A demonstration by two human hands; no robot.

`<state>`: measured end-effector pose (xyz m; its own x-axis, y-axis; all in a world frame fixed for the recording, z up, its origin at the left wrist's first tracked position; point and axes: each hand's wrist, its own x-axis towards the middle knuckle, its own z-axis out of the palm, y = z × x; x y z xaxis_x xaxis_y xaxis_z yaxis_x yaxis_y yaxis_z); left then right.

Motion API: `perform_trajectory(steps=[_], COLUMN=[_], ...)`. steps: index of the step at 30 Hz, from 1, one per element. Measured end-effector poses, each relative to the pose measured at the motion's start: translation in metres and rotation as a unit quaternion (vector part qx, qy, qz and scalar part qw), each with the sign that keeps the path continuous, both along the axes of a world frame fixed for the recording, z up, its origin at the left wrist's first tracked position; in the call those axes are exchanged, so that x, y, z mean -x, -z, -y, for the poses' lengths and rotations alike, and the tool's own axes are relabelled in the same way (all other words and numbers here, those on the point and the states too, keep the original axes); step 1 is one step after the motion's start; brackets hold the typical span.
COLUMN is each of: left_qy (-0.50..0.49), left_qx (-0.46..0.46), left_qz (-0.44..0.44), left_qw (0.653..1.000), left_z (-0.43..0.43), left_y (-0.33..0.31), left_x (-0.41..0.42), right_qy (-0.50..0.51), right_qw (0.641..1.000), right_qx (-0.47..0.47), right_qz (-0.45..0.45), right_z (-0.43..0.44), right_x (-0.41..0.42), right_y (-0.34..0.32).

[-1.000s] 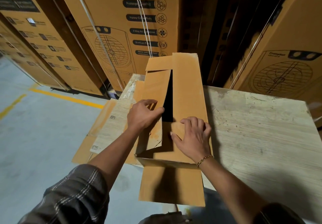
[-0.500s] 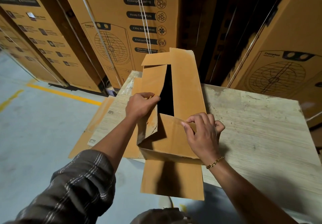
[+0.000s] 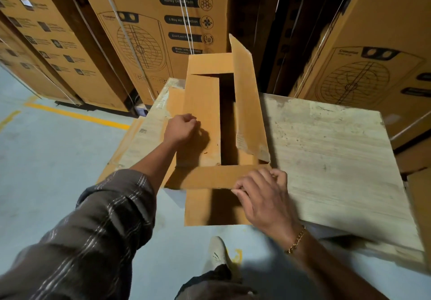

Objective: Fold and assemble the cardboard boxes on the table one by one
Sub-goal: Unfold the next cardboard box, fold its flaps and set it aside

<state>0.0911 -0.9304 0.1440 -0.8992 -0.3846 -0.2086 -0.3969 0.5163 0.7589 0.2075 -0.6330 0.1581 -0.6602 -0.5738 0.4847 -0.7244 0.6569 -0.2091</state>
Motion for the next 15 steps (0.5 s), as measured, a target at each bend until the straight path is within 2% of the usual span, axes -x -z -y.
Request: perform_trajectory(steps=[3, 5, 7, 11, 15], left_qy=[0.108, 0.167, 0.161, 0.137, 0.179], left_qx=[0.065, 0.187, 0.270, 0.302, 0.340], left_qz=[0.022, 0.049, 0.079, 0.085, 0.048], left_qw=[0.992, 0.967, 0.946, 0.939, 0.922], left_z=[-0.017, -0.028, -0.039, -0.068, -0.080], left_y=[0.016, 0.022, 0.029, 0.032, 0.033], left_x=[-0.017, -0.029, -0.045, -0.079, -0.109], right_qy=[-0.012, -0.012, -0.011, 0.001, 0.017], right_qw=[0.996, 0.992, 0.988, 0.984, 0.974], right_qx=[-0.081, -0.109, -0.115, -0.107, -0.145], right_qz=[0.029, 0.063, 0.101, 0.145, 0.175], right_z=[-0.023, -0.029, -0.028, -0.019, -0.007], right_x=[-0.026, -0.032, -0.031, -0.019, 0.007], right_y=[0.036, 0.050, 0.053, 0.042, 0.031])
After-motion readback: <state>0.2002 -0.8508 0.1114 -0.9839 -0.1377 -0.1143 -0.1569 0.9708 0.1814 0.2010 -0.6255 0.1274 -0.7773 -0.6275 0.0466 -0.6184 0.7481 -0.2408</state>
